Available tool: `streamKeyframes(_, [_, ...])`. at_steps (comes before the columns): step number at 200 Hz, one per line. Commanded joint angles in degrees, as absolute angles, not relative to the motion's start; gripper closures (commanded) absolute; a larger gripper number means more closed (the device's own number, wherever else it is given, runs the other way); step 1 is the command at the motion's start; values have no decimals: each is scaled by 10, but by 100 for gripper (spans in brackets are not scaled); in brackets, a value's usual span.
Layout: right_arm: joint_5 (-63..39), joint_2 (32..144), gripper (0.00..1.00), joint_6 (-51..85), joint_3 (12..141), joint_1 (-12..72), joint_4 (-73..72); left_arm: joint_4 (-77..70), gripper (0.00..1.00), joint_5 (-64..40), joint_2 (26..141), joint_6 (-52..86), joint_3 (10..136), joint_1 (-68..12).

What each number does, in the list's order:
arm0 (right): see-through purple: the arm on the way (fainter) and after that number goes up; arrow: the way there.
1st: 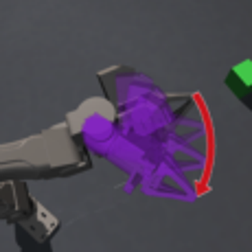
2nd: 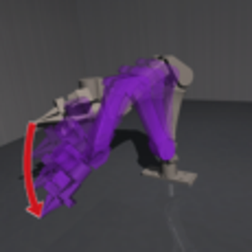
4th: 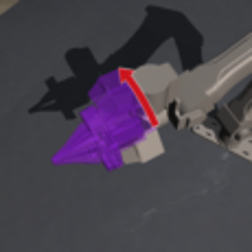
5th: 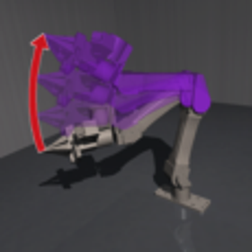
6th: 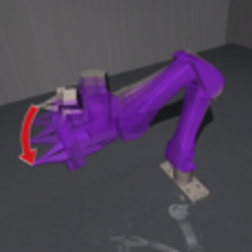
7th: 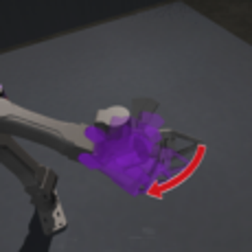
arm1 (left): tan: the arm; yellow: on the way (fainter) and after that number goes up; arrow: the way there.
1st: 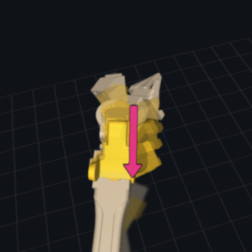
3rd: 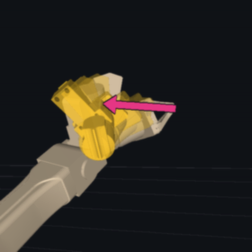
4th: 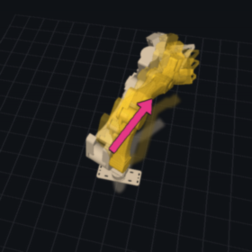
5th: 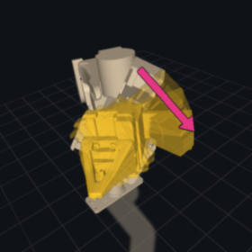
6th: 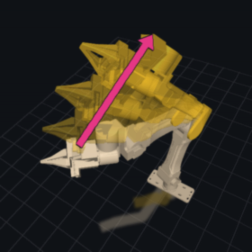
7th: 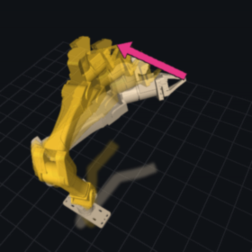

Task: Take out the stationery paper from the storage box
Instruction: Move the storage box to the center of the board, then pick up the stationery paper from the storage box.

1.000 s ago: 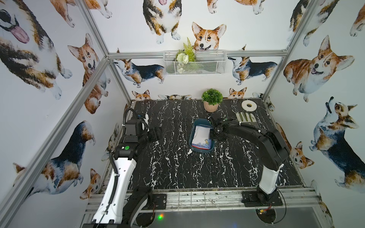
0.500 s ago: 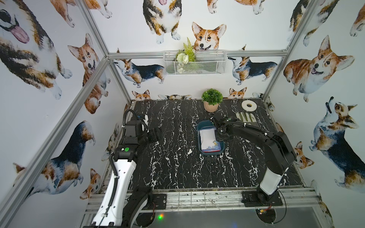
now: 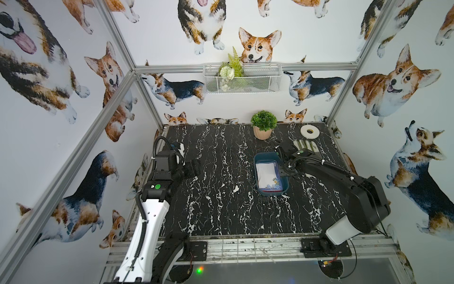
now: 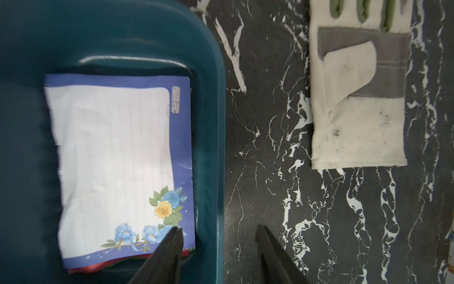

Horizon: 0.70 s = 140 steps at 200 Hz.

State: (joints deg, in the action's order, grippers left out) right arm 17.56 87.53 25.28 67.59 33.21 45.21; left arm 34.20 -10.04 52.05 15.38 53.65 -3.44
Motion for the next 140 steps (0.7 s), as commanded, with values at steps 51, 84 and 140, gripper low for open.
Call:
streamKeyframes(51, [159,681,36,272,660,327,424,344,19,-98,506,157,531,-35])
streamKeyframes(84, [113,693,69,281,679,357,438,340,19,-103,505,164,527,-35])
streamKeyframes(140, [65,785,100,285,672,380,422,336,19,-105,504,168,517,-35])
